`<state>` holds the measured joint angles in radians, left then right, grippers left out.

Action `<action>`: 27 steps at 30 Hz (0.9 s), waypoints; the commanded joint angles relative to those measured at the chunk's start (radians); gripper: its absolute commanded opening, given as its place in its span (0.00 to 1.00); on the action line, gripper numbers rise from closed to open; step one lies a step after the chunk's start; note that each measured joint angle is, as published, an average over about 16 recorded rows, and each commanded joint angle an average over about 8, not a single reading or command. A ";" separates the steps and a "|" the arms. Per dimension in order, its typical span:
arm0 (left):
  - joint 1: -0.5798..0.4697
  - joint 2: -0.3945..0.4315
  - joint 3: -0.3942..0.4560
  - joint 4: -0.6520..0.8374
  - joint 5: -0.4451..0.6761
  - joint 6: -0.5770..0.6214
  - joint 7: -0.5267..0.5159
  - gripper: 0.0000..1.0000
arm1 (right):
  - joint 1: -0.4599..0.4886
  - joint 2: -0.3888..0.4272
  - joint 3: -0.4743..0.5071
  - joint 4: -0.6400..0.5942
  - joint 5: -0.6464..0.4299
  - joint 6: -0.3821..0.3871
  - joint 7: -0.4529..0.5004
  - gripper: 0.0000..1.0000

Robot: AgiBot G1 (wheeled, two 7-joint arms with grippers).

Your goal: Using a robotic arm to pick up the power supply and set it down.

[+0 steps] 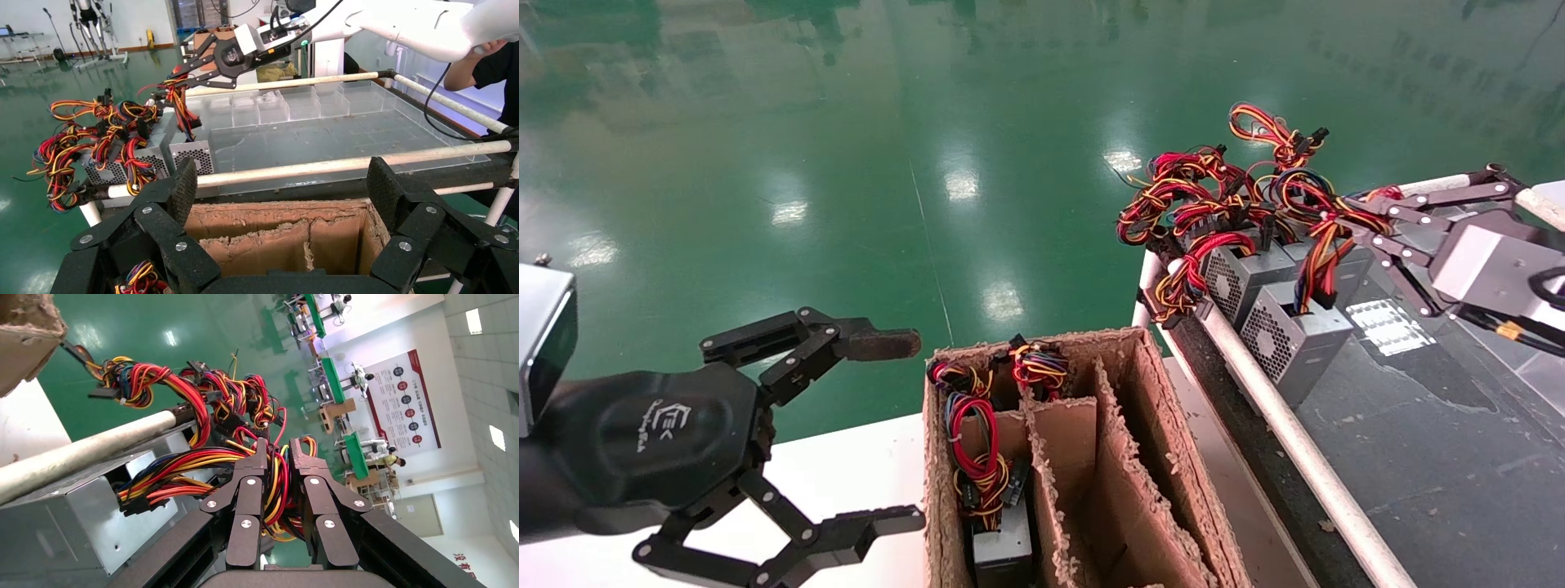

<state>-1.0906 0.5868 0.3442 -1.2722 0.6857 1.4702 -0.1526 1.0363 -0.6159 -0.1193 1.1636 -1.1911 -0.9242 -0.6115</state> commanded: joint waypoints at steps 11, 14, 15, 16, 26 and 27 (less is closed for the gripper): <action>0.000 0.000 0.000 0.000 0.000 0.000 0.000 1.00 | 0.073 -0.044 -0.033 -0.077 -0.025 -0.025 -0.027 0.81; 0.000 0.000 0.000 0.000 0.000 0.000 0.000 1.00 | 0.077 -0.045 -0.035 -0.086 -0.025 -0.030 -0.029 1.00; 0.000 0.000 0.000 0.000 0.000 0.000 0.000 1.00 | 0.078 -0.044 -0.034 -0.088 -0.024 -0.031 -0.029 1.00; 0.000 0.000 0.000 0.000 0.000 0.000 0.000 1.00 | 0.078 -0.044 -0.034 -0.089 -0.024 -0.032 -0.030 1.00; 0.000 0.000 0.000 0.000 0.000 0.000 0.000 1.00 | 0.080 -0.035 -0.029 -0.095 -0.010 -0.044 -0.015 1.00; 0.000 0.000 0.000 0.000 0.000 0.000 0.000 1.00 | 0.081 -0.032 -0.029 -0.095 -0.007 -0.048 -0.007 1.00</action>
<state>-1.0908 0.5866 0.3447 -1.2722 0.6853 1.4700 -0.1524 1.1191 -0.6452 -0.1488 1.0691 -1.1934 -0.9798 -0.6094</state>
